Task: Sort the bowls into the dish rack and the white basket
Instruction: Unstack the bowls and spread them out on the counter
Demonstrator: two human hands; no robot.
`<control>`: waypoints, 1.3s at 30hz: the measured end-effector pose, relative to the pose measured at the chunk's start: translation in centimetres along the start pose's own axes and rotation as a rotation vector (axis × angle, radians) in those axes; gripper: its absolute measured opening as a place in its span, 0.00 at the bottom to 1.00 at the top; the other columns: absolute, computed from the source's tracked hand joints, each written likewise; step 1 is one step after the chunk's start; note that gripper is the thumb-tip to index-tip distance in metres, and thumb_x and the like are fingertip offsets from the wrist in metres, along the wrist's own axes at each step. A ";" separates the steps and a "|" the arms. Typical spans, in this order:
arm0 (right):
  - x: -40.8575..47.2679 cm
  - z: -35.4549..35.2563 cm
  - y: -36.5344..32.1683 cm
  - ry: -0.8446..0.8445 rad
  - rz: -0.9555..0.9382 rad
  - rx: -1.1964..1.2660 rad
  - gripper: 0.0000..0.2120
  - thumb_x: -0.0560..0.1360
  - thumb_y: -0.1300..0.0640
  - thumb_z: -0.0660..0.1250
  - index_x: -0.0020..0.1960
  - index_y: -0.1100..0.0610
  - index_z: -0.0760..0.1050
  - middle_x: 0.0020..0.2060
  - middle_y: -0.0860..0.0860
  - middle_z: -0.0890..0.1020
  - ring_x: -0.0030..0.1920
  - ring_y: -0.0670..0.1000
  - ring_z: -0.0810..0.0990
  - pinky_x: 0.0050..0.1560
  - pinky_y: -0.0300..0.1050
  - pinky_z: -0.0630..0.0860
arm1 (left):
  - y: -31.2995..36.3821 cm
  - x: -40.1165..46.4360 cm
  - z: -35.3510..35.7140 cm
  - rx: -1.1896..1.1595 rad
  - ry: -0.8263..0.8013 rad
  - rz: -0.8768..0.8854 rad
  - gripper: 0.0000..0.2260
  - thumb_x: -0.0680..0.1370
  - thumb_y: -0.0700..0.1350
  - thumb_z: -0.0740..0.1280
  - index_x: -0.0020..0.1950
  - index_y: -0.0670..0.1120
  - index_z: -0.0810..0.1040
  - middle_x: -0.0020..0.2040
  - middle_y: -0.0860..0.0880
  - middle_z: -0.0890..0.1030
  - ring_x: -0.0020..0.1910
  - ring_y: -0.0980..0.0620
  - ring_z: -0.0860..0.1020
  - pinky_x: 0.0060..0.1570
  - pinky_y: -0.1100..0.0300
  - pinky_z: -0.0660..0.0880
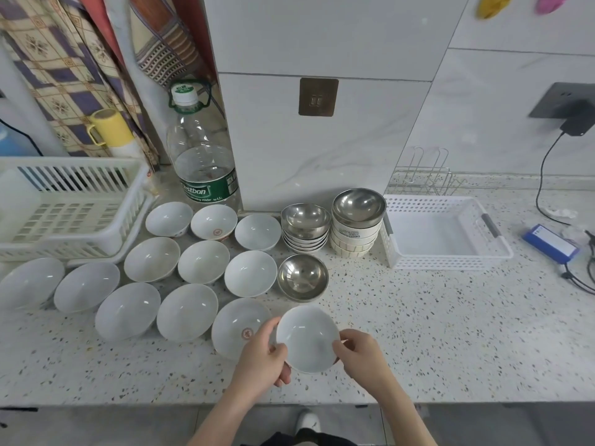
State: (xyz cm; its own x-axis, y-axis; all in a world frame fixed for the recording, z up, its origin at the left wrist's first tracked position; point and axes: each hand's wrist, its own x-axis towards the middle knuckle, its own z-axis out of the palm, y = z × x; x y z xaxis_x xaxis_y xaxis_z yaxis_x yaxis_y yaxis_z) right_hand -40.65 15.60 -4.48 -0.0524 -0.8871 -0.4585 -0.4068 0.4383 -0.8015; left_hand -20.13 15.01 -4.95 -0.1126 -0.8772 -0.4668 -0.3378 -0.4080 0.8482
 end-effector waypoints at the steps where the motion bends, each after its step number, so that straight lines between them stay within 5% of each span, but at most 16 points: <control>1: 0.1 0.0 0.1 0.002 0.012 -0.044 0.09 0.75 0.61 0.61 0.44 0.63 0.78 0.27 0.50 0.80 0.26 0.51 0.66 0.27 0.42 0.63 | -0.1 0.0 0.2 0.018 -0.004 0.009 0.21 0.79 0.38 0.59 0.65 0.62 0.66 0.30 0.45 0.83 0.28 0.50 0.81 0.28 0.61 0.75; 4: 0.2 0.1 0.2 0.043 0.024 -0.147 0.08 0.75 0.61 0.59 0.38 0.61 0.72 0.26 0.48 0.71 0.26 0.49 0.64 0.28 0.41 0.62 | -0.5 0.2 1.0 0.075 0.021 0.045 0.20 0.81 0.44 0.62 0.70 0.60 0.64 0.32 0.49 0.84 0.29 0.52 0.82 0.28 0.63 0.74; 8: 0.7 0.3 0.3 0.069 0.016 -0.200 0.09 0.75 0.62 0.58 0.37 0.60 0.70 0.27 0.50 0.68 0.27 0.49 0.62 0.28 0.41 0.59 | -0.4 0.1 1.5 0.220 0.046 0.098 0.30 0.78 0.54 0.67 0.77 0.57 0.57 0.32 0.52 0.82 0.30 0.56 0.82 0.36 0.62 0.78; 12: 1.2 0.5 0.2 0.096 0.017 -0.259 0.07 0.75 0.62 0.59 0.39 0.62 0.72 0.28 0.51 0.70 0.29 0.50 0.63 0.29 0.42 0.59 | 0.3 -0.2 1.3 0.384 0.005 0.116 0.39 0.69 0.63 0.69 0.74 0.65 0.52 0.43 0.57 0.82 0.40 0.59 0.82 0.44 0.57 0.81; 14: 1.4 0.6 0.1 0.095 0.012 -0.281 0.07 0.75 0.61 0.59 0.39 0.62 0.72 0.29 0.50 0.71 0.29 0.50 0.64 0.29 0.41 0.60 | 0.6 -0.5 1.2 0.481 -0.019 0.115 0.42 0.65 0.65 0.69 0.73 0.67 0.49 0.41 0.57 0.81 0.39 0.59 0.81 0.41 0.57 0.81; 17: 1.7 0.9 0.1 0.089 0.015 -0.311 0.09 0.74 0.61 0.59 0.43 0.65 0.75 0.30 0.52 0.74 0.30 0.50 0.67 0.30 0.43 0.62 | 0.9 -0.8 1.2 0.569 -0.028 0.091 0.45 0.66 0.62 0.71 0.75 0.65 0.46 0.36 0.54 0.78 0.35 0.58 0.79 0.37 0.59 0.78; 22: 2.0 1.2 0.1 0.056 0.009 -0.318 0.09 0.75 0.60 0.59 0.36 0.57 0.70 0.28 0.49 0.73 0.27 0.47 0.65 0.26 0.38 0.60 | 1.0 -0.7 1.2 0.606 -0.013 0.074 0.46 0.71 0.57 0.73 0.78 0.61 0.44 0.44 0.54 0.81 0.39 0.58 0.81 0.37 0.61 0.77; 26: 2.6 1.3 -0.1 0.030 -0.003 -0.366 0.07 0.75 0.59 0.59 0.42 0.59 0.74 0.32 0.52 0.78 0.27 0.47 0.67 0.27 0.38 0.62 | 1.2 -0.5 1.2 0.621 -0.006 0.032 0.46 0.72 0.58 0.72 0.79 0.56 0.43 0.50 0.54 0.82 0.44 0.57 0.81 0.39 0.62 0.76; 39: 4.0 0.7 0.2 -0.062 0.008 -0.392 0.09 0.75 0.58 0.57 0.47 0.60 0.75 0.42 0.55 0.85 0.33 0.52 0.73 0.33 0.43 0.68 | 2.0 0.4 1.4 0.661 0.019 -0.040 0.43 0.69 0.55 0.73 0.76 0.54 0.51 0.52 0.52 0.80 0.48 0.52 0.80 0.44 0.55 0.79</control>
State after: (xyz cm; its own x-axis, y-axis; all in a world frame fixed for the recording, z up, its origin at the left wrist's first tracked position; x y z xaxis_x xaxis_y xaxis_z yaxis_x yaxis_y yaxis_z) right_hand -40.25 12.23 -6.72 -0.0063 -0.8682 -0.4962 -0.7247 0.3458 -0.5960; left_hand -22.15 14.13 -3.77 -0.0736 -0.8711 -0.4856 -0.8442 -0.2049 0.4954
